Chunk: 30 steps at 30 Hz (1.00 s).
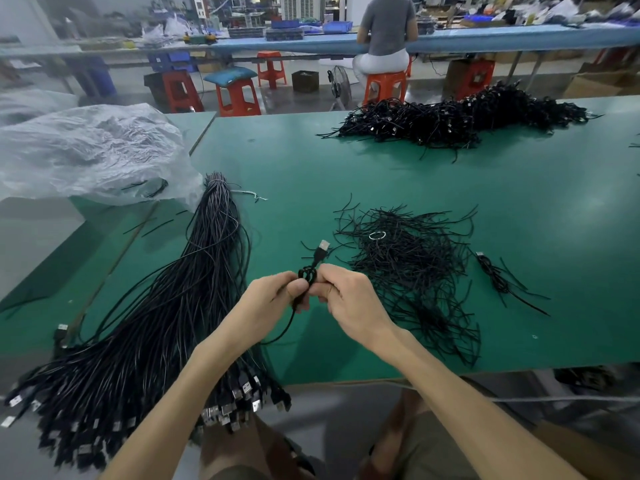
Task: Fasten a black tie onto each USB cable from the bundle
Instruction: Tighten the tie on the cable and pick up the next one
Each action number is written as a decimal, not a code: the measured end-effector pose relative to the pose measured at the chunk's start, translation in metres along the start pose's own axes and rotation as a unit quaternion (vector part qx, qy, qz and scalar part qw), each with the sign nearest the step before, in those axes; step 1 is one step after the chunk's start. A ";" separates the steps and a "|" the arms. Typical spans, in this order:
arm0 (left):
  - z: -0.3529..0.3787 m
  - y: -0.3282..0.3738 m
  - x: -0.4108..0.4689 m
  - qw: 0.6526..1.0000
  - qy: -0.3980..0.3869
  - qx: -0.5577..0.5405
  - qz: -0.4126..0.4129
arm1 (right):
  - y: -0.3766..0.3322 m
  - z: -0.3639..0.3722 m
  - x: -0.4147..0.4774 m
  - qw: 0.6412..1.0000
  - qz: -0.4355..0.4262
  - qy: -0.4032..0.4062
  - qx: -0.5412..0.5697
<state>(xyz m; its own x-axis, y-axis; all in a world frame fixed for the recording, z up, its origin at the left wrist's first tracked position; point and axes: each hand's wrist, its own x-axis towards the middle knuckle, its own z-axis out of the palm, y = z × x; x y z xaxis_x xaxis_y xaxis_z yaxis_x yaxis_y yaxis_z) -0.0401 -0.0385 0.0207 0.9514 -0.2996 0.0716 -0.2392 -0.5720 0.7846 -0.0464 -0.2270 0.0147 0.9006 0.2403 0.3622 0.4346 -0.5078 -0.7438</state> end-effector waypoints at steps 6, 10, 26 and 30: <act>0.005 0.013 0.003 0.988 0.030 -0.140 -0.062 | -0.005 -0.001 0.005 0.988 -0.087 0.034 -0.124; -0.007 0.014 -0.003 0.963 -0.014 -0.259 -0.067 | -0.005 -0.003 0.004 0.978 -0.121 0.043 -0.168; 0.005 0.001 -0.008 0.994 0.072 -0.038 0.072 | -0.010 -0.005 -0.004 0.999 -0.026 0.019 -0.036; 0.009 0.006 -0.007 0.995 0.066 -0.051 0.050 | -0.011 0.000 -0.007 0.999 -0.034 0.014 -0.029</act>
<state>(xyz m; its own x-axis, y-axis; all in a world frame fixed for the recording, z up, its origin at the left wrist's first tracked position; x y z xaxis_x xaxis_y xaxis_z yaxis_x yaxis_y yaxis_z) -0.0499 -0.0466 0.0193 0.9423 -0.2454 0.2275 -0.3199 -0.4610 0.8277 -0.0569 -0.2233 0.0204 0.8679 0.2536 0.4272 0.4936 -0.5385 -0.6830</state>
